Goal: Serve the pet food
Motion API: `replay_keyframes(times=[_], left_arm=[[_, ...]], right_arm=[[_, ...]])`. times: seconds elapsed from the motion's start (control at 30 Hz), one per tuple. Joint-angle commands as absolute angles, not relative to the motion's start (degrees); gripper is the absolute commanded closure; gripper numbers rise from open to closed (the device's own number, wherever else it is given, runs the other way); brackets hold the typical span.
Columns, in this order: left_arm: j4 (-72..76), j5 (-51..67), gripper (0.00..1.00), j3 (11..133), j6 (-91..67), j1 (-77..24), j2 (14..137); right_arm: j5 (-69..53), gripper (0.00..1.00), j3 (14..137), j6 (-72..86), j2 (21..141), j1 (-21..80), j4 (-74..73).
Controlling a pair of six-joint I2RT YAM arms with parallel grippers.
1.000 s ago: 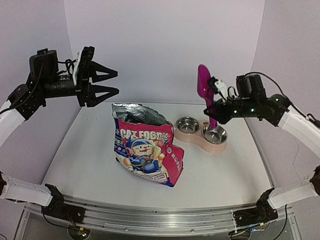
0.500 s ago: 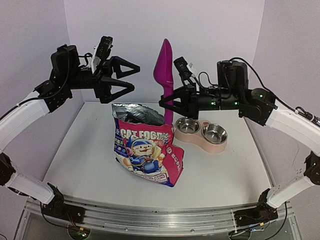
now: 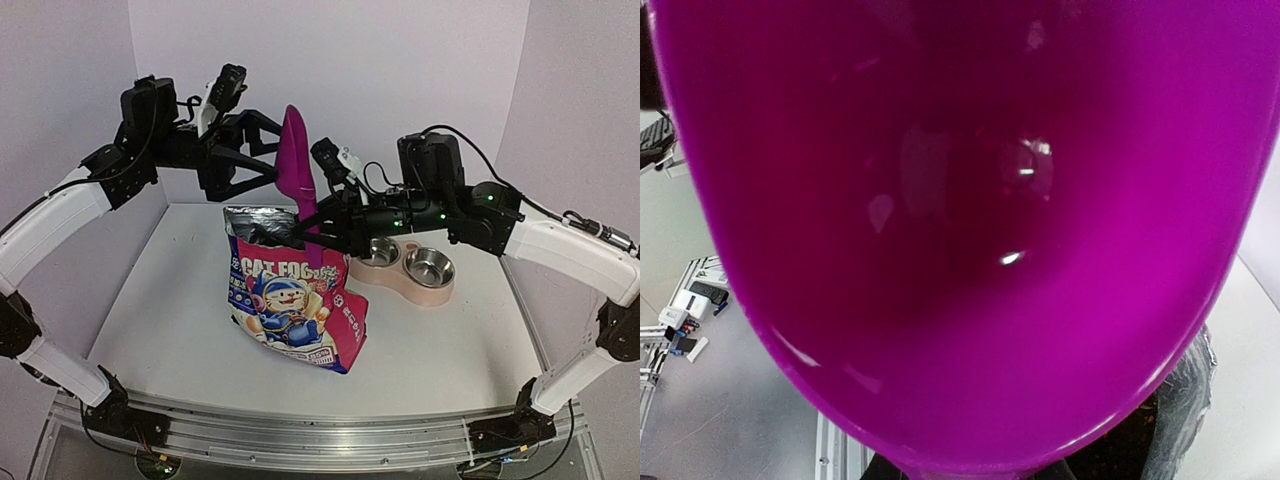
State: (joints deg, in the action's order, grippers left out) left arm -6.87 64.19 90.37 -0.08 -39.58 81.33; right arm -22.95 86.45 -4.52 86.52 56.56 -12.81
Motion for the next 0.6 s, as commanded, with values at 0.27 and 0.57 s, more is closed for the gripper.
replay_keyframes(times=[0.27, 0.57], left_arm=[[-15.6, 63.4, 0.18, 95.9, 3.0, -42.5, 83.3], [-16.4, 63.2, 0.38, 96.5, 3.7, -42.8, 83.6]], right_arm=[[-24.1, 1.00, 89.9, -5.7, 87.4, 56.9, -9.7], [-25.3, 1.00, 90.5, -5.9, 88.0, 56.9, -9.7]])
